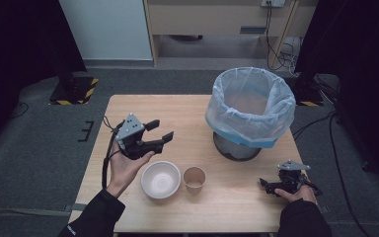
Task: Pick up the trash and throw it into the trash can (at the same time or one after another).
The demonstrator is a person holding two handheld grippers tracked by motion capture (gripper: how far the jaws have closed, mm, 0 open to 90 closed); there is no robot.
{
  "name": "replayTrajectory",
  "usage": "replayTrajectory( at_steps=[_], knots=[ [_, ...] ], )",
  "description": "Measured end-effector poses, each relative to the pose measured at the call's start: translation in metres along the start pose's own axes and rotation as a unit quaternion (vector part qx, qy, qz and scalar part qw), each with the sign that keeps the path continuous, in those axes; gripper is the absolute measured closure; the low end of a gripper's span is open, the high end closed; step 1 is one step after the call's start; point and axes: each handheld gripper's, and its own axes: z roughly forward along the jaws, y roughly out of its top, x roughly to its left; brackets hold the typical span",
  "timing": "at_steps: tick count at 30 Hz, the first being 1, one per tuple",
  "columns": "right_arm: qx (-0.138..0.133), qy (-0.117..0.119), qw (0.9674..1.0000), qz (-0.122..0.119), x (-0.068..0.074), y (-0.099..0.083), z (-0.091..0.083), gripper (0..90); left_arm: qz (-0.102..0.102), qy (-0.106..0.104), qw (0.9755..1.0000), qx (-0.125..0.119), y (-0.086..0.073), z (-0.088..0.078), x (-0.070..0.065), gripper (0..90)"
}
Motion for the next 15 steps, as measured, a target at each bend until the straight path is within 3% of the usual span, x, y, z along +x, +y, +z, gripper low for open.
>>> replayTrajectory(
  at_steps=[3,6,9,15],
  knots=[
    [0.0,0.0,1.0,-0.001,0.0,0.0,0.0,1.0,-0.014,-0.009,0.9998,0.012,-0.021,0.006,-0.003,33.4],
    [0.0,0.0,1.0,0.0,0.0,0.0,0.0,1.0,-0.011,-0.013,0.9993,0.033,-0.038,0.014,-0.008,33.3],
    [0.0,-0.001,1.0,-0.002,0.0,0.0,0.0,1.0,-0.023,-0.025,0.9981,0.051,-0.055,0.024,-0.013,33.0],
    [0.0,0.0,1.0,-0.002,0.0,0.0,0.0,1.0,-0.02,-0.037,0.9953,0.087,-0.074,0.037,-0.021,33.0]
  ],
)
